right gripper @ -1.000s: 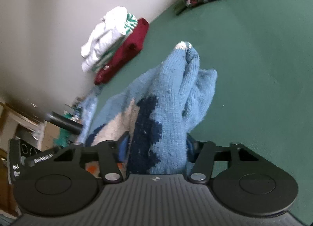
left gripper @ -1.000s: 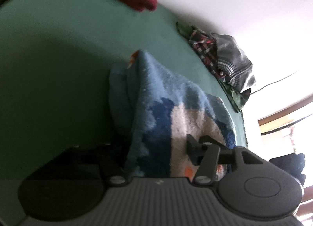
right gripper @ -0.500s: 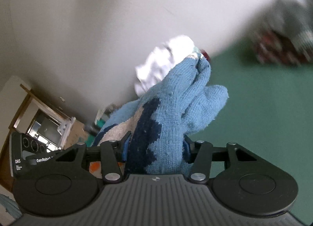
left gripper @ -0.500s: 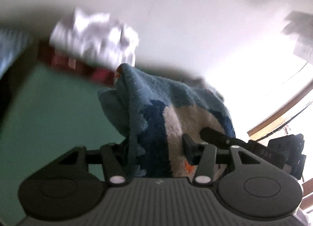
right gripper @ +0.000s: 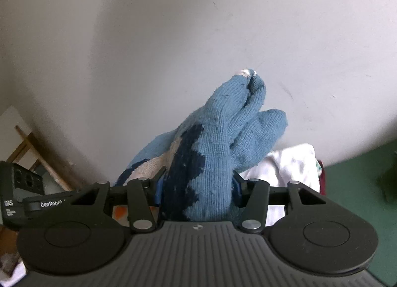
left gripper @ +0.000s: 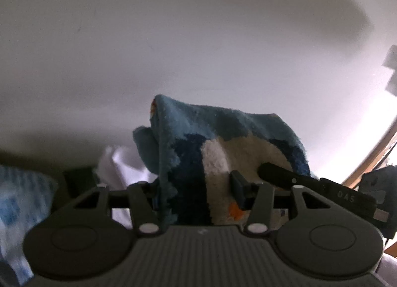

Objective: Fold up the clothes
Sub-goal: 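Lift the folded sweater with both grippers and carry it onto the clothes stack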

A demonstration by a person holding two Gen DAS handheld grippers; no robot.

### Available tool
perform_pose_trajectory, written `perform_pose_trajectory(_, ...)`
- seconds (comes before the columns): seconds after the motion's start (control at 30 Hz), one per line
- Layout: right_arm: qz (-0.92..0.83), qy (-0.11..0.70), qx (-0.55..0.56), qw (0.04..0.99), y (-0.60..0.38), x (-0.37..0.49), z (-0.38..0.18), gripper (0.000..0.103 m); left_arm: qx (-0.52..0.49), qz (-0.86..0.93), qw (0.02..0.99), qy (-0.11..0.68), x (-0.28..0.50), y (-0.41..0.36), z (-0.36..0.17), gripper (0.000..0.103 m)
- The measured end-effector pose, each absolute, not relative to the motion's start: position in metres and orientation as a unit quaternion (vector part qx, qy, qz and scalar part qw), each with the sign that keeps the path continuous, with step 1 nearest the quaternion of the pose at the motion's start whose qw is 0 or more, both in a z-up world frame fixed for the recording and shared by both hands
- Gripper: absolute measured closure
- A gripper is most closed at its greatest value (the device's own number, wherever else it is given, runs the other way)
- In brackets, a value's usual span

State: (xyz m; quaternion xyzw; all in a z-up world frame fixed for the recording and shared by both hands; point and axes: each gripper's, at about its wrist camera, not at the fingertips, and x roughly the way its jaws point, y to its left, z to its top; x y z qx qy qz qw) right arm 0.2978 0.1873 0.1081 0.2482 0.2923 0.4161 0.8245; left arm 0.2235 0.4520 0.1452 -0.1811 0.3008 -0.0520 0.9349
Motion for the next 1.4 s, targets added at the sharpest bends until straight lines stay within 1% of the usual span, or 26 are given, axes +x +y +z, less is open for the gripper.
perform_pose_trajectory(0.07,0.403,0.291,0.255,0.829,0.203,0.310,0.091,0.050,-0.181,-0.050,0.934,0.303,0.244,0.464,0.128,0.054)
perform_pose_trajectory(0.2,0.382,0.305,0.242,0.838,0.232,0.338,0.046,0.050,-0.186,-0.041,0.925,0.329,0.279,0.485,0.077,0.054)
perform_pose_trajectory(0.23,0.376,0.308,0.237,0.841,0.239,0.345,0.034,0.050,-0.187,-0.041,0.923,0.333,0.286,0.489,0.062,0.052)
perform_pose_trajectory(0.3,0.366,0.313,0.233,0.845,0.244,0.356,0.010,0.050,-0.193,-0.046,0.923,0.329,0.297,0.496,0.036,0.039)
perform_pose_trajectory(0.37,0.354,0.320,0.233,0.847,0.246,0.366,-0.010,0.047,-0.204,-0.055,0.926,0.314,0.301,0.498,0.026,0.036)
perform_pose_trajectory(0.47,0.356,0.321,0.252,0.841,0.241,0.372,-0.027,0.039,-0.166,-0.055,0.938,0.298,0.301,0.486,0.026,0.034)
perform_pose_trajectory(0.6,0.356,0.325,0.275,0.832,0.229,0.372,-0.024,0.035,-0.147,-0.055,0.945,0.287,0.293,0.480,0.032,0.034)
perform_pose_trajectory(0.67,0.351,0.319,0.278,0.835,0.225,0.367,-0.018,0.036,-0.147,-0.055,0.945,0.286,0.290,0.481,0.030,0.040)
perform_pose_trajectory(0.7,0.351,0.322,0.273,0.836,0.226,0.365,-0.016,0.039,-0.147,-0.056,0.946,0.285,0.289,0.480,0.030,0.049)
perform_pose_trajectory(0.73,0.351,0.325,0.268,0.836,0.227,0.363,-0.014,0.046,-0.141,-0.051,0.948,0.282,0.287,0.476,0.033,0.058)
perform_pose_trajectory(0.8,0.355,0.321,0.260,0.839,0.228,0.357,-0.006,0.052,-0.124,-0.040,0.956,0.263,0.282,0.470,0.044,0.066)
perform_pose_trajectory(0.87,0.369,0.292,0.258,0.844,0.227,0.348,0.008,0.056,-0.121,-0.034,0.964,0.233,0.274,0.472,0.057,0.067)
perform_pose_trajectory(0.97,0.391,0.250,0.281,0.840,0.221,0.341,0.029,0.056,-0.125,-0.037,0.972,0.193,0.265,0.476,0.080,0.067)
perform_pose_trajectory(1.03,0.400,0.231,0.294,0.837,0.219,0.342,0.037,0.056,-0.125,-0.037,0.971,0.200,0.271,0.477,0.085,0.066)
perform_pose_trajectory(1.07,0.394,0.233,0.295,0.839,0.221,0.344,0.038,0.056,-0.128,-0.036,0.967,0.217,0.277,0.478,0.081,0.066)
perform_pose_trajectory(1.1,0.379,0.249,0.294,0.841,0.224,0.348,0.034,0.056,-0.125,-0.033,0.962,0.241,0.286,0.479,0.071,0.066)
perform_pose_trajectory(1.17,0.347,0.285,0.276,0.849,0.232,0.353,0.013,0.055,-0.112,-0.016,0.954,0.278,0.303,0.480,0.043,0.052)
perform_pose_trajectory(1.2,0.332,0.303,0.264,0.853,0.235,0.354,-0.001,0.054,-0.118,-0.015,0.952,0.284,0.307,0.482,0.032,0.041)
perform_pose_trajectory(1.23,0.317,0.321,0.251,0.856,0.239,0.354,-0.016,0.048,-0.128,-0.016,0.950,0.285,0.310,0.484,0.022,0.038)
perform_pose_trajectory(1.27,0.312,0.327,0.259,0.854,0.237,0.353,-0.026,0.045,-0.130,-0.017,0.950,0.283,0.311,0.484,0.021,0.038)
perform_pose_trajectory(1.3,0.314,0.324,0.280,0.848,0.231,0.352,-0.033,0.044,-0.128,-0.017,0.952,0.279,0.311,0.484,0.024,0.038)
perform_pose_trajectory(1.4,0.319,0.319,0.299,0.841,0.216,0.354,-0.029,0.042,-0.104,-0.018,0.960,0.261,0.302,0.482,0.035,0.038)
